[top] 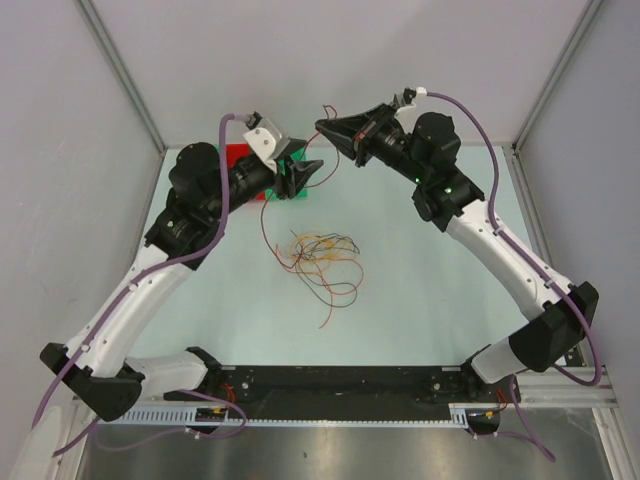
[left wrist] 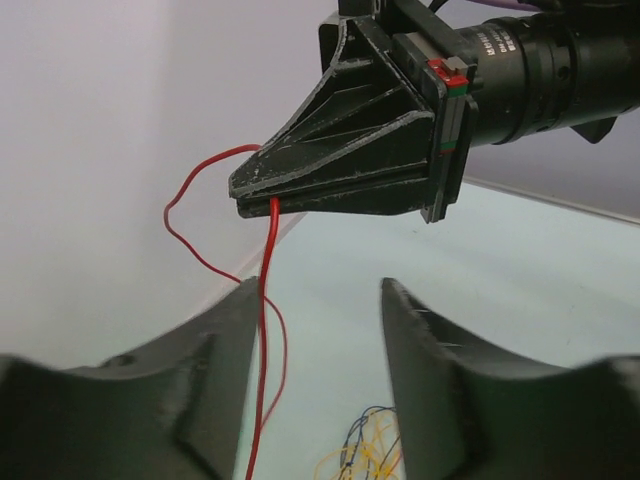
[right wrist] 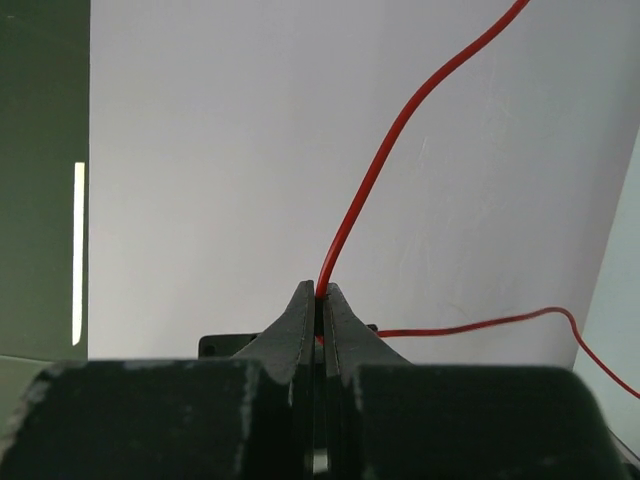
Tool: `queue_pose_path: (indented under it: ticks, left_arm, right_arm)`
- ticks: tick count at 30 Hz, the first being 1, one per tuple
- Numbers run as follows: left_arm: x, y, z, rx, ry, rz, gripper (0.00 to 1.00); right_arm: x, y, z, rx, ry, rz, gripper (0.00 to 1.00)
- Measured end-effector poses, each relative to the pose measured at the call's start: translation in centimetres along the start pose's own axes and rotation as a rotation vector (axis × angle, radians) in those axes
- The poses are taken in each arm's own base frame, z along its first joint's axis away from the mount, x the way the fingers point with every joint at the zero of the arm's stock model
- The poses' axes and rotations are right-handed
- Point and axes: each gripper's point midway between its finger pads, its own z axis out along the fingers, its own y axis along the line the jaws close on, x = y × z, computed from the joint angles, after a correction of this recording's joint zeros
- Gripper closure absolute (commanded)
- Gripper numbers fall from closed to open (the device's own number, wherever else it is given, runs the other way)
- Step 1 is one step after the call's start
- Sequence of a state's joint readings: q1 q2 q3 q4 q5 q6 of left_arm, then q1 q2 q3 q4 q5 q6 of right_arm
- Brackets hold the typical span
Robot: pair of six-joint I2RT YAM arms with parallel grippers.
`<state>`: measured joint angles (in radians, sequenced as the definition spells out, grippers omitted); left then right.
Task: Untangle the cables
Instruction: Untie the cable.
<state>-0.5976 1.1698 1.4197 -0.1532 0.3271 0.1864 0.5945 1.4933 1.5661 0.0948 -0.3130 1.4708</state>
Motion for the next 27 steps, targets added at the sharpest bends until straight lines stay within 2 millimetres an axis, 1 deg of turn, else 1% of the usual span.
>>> queue_pose_path:
  ticks: [1,2,3,5,6,7,15,16,17,18,19,21,25,27]
  left_arm:
    - [0.1,0.0,0.1,-0.001,0.001,-0.002,0.69]
    - [0.1,0.1,0.3,-0.004,0.003,0.002,0.75]
    - [0.0,0.1,0.5,-0.006,0.002,0.006,0.84]
    - [-0.1,0.2,0.6,-0.013,0.003,0.009,0.91]
    - [-0.1,0.3,0.6,-0.018,0.003,0.013,0.98]
    - [-0.2,0.2,0.6,-0.020,0.001,0.017,1.00]
    - [-1.4,0.4,0.6,-0.037,-0.019,0.030,1.00]
    - [-1.4,0.4,0.6,-0.037,-0.021,0.030,0.98]
    - [-1.5,0.4,0.6,-0.037,-0.021,0.030,0.89]
    - [-1.4,0.4,0.6,-0.037,-0.021,0.031,0.70]
    - [-1.4,0.4,0.6,-0.035,-0.020,0.034,0.61]
    - [-1.3,0.4,0.6,-0.034,-0.015,0.037,0.53]
    - [-1.0,0.4,0.6,-0.034,-0.008,0.045,0.52]
    - [-0.4,0.4,0.6,-0.039,0.005,0.047,0.54]
  right_arm:
    - [0.0,-0.1,0.0,0.001,0.000,0.000,1.00]
    - [0.1,-0.1,-0.1,0.002,0.001,0.001,1.00]
    - [0.1,-0.1,-0.2,0.003,0.001,0.000,1.00]
    - [0.1,-0.1,-0.3,0.003,0.001,0.000,1.00]
    - [0.2,-0.1,-0.4,0.003,0.002,0.000,1.00]
    - [0.2,-0.2,-0.4,0.003,0.003,0.000,1.00]
    - [0.5,-1.3,-0.5,0.019,0.020,0.007,1.00]
    - [0.6,-1.5,-0.5,0.023,0.021,0.010,1.00]
    - [0.6,-1.7,-0.5,0.027,0.023,0.012,1.00]
    - [0.7,-1.8,-0.5,0.029,0.025,0.013,1.00]
    - [0.7,-1.9,-0.5,0.030,0.026,0.014,1.00]
    - [0.8,-1.8,-0.5,0.028,0.029,0.013,1.00]
    - [0.8,-1.8,-0.5,0.027,0.030,0.013,1.00]
    - [0.8,-1.8,-0.5,0.026,0.030,0.013,1.00]
